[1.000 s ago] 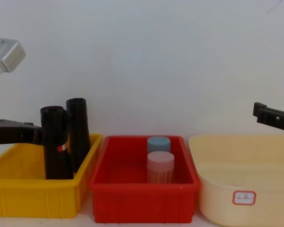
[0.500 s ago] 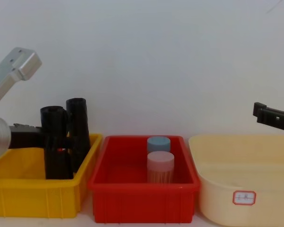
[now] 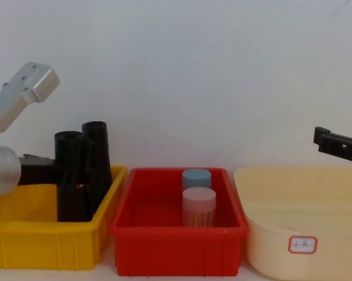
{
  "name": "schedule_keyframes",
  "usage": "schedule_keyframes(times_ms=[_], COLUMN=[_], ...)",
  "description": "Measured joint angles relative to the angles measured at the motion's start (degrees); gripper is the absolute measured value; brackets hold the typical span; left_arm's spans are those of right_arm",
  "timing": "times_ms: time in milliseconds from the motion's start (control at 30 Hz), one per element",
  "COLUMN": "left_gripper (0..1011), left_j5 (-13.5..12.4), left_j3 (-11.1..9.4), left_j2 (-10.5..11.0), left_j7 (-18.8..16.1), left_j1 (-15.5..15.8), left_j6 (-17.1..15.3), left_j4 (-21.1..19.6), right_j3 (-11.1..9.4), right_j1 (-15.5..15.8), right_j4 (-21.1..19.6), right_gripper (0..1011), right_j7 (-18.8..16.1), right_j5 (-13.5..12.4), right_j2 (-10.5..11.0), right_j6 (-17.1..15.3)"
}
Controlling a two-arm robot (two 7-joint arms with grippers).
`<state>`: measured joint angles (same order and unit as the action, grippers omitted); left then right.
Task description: Pick up the garbage bag with the one hand and transfer it to the other hand.
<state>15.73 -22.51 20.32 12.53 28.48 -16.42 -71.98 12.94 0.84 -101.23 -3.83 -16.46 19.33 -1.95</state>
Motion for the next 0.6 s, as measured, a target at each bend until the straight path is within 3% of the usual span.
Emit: schedule_keyframes(times_ms=[233,600], left_gripper=[503,440], left_j5=[-0.2,-0.4], left_j3=[-0.2,-0.2], left_j2=[-0.2,-0.2], left_j7=[0.1,0.3], left_j1=[0.3,0.3], left_j6=[0.1,0.3], left_j4=[0.5,0.5], right_j3=[0.0,0.0], right_j1=[0.0,0.0], right_j4=[0.0,0.0], right_gripper=[1000,1000], right_j7=[0.0,0.0], right_j5=[0.0,0.0], right_j2=[0.0,0.0], right_j6=[0.0,0.0])
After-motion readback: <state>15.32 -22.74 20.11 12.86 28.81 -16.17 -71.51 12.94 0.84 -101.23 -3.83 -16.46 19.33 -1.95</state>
